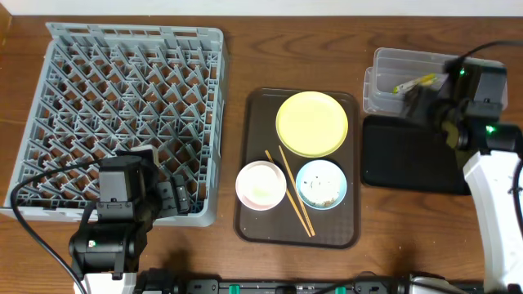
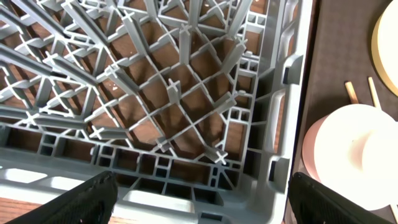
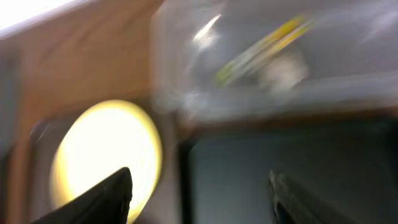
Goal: Sort waste into correct bins and load items into the dishwasher
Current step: 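Grasp the light-blue bowl rim with the right gripper and lift, then tip the light-blue bowl over the black tray to dump scraps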
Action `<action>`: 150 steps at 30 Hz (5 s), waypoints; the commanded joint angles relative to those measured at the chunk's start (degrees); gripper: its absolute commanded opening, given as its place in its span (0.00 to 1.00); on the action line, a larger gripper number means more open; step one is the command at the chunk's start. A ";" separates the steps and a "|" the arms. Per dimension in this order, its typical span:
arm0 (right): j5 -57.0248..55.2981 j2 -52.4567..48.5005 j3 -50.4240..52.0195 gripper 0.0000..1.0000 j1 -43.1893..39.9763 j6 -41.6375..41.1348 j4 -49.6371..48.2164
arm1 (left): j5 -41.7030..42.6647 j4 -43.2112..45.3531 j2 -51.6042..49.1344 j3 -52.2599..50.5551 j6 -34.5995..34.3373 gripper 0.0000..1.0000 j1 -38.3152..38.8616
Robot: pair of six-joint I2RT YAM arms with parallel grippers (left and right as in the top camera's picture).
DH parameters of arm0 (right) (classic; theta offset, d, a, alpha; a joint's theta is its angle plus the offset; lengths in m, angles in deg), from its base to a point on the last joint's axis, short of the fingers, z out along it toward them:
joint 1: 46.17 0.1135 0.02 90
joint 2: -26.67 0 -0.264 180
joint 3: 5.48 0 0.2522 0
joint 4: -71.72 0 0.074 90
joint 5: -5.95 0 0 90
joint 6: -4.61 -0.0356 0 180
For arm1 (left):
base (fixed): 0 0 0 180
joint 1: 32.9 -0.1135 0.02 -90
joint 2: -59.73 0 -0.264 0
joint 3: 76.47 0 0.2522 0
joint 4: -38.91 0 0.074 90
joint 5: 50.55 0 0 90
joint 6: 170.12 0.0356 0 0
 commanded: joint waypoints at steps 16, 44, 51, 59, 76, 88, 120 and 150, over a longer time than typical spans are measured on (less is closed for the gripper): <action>-6.36 -15.06 2.86 0.54 26.60 4.26 16.28 | 0.13 -0.09 0.02 1.11 -0.52 0.89 -0.15; -18.25 -5.27 1.64 0.01 20.50 0.15 13.49 | 0.15 -0.11 0.02 1.09 -0.52 0.89 -0.15; -26.03 -4.52 1.64 0.01 18.78 -0.15 13.92 | 0.15 -0.11 0.02 1.09 -0.52 0.89 -0.15; -48.81 -4.55 1.68 0.01 15.56 -3.76 14.67 | 0.15 -0.11 0.02 1.09 -0.52 0.89 -0.15; -78.42 -11.06 1.70 0.01 10.58 -0.37 16.55 | 0.50 -0.44 0.02 1.09 -0.52 0.89 -0.15; -86.03 -27.04 1.70 0.01 8.50 4.63 16.13 | 1.44 -0.50 0.02 1.09 -0.55 0.89 -0.15; -100.02 -31.01 1.68 0.01 12.33 31.74 9.18 | 1.44 -0.74 0.02 1.09 -0.52 0.89 -0.15; -84.67 -30.34 1.51 0.01 12.17 32.76 8.00 | 1.44 -0.74 0.02 1.05 -0.52 0.89 -0.15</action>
